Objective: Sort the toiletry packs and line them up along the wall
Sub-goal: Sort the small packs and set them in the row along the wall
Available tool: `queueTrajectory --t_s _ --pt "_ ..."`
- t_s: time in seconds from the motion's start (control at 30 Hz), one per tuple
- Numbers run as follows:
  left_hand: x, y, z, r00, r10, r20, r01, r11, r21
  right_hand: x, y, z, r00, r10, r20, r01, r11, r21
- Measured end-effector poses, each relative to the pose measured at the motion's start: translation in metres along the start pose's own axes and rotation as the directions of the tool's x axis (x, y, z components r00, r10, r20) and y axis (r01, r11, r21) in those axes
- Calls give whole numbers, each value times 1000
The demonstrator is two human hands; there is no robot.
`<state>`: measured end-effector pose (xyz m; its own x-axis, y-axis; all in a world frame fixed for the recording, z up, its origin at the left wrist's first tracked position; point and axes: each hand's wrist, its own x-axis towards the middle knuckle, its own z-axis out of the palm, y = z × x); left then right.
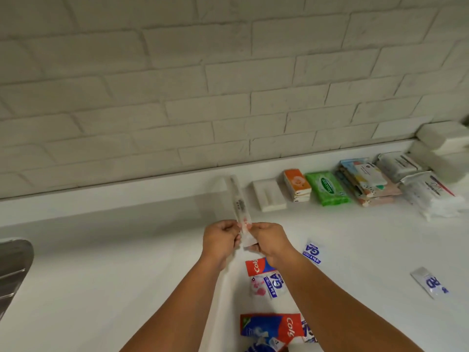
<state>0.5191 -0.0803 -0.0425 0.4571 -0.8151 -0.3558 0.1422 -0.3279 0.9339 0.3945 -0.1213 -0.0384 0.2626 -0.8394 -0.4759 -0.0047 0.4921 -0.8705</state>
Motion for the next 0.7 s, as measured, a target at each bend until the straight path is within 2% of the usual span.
queueTrajectory --t_s 0.2,0.23,0.33,0.4,0.5,0.57,0.7 --pt "13 -1 15 991 -85 105 85 996 5 20 1 -10 999 -35 -26 31 989 -145" --pt "16 -2 16 995 -74 67 71 996 46 24 2 -10 996 -74 -42 64 976 -207" --pt "20 -5 20 986 119 -117 -74 940 333 31 4 -6 974 -218 -57 173 888 -427" --pt "18 -6 26 969 206 -138 -134 903 408 31 2 -1 984 -179 -12 161 912 -377" --pt "15 -11 34 969 231 -87 -178 899 401 34 -1 0 998 -59 -7 56 977 -208" --pt "15 -13 36 972 214 -100 -156 900 407 38 -2 -4 999 -52 -5 49 969 -242" --pt "20 -15 32 976 138 -169 -57 909 413 43 -4 -7 997 -78 -3 69 896 -438"
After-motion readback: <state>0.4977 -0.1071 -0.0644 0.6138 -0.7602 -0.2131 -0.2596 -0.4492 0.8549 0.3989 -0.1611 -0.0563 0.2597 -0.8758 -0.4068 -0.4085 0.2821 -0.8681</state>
